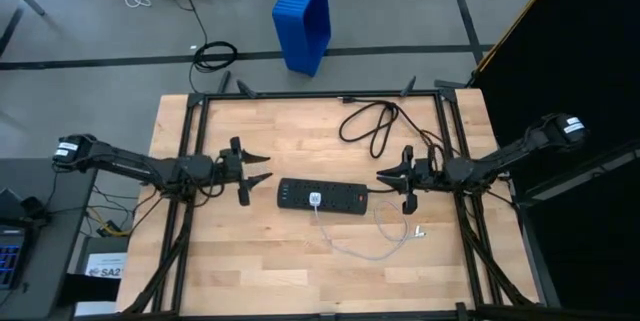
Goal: Insert USB
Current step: Remove the white charger adapter from the black outlet extension
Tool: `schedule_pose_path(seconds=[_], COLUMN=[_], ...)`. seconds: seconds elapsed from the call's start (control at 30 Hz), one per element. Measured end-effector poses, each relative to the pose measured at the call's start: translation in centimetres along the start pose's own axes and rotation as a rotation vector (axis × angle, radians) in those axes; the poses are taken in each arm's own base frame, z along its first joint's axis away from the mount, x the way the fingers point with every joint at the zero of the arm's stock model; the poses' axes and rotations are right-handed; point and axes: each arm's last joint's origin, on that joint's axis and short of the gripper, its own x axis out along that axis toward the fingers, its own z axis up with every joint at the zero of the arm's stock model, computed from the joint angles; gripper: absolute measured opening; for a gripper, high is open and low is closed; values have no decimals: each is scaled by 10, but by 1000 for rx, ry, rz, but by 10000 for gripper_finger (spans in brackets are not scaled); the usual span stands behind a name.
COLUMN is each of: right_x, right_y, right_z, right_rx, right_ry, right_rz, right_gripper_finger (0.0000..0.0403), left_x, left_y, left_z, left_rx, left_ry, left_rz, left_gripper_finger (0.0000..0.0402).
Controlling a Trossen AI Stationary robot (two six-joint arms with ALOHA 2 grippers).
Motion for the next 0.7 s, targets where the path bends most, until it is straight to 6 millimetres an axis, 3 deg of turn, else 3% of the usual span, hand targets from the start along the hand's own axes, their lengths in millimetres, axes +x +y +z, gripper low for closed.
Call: schedule_pose_path(seconds=[0.3, 0.7], right_x=[18, 67], right_y=[0, 1], right_z=[-13, -32], right_rx=[-4, -49], right_ry=[25, 187], right_rz=[5, -6], right_gripper_finger=[52, 53], left_x=[22, 57], left_y=[-7, -17], left_z=[-5, -12], left_rx=[27, 72], left_ry=[71, 209], left_rz=[5, 9], left_gripper_finger=[262, 265])
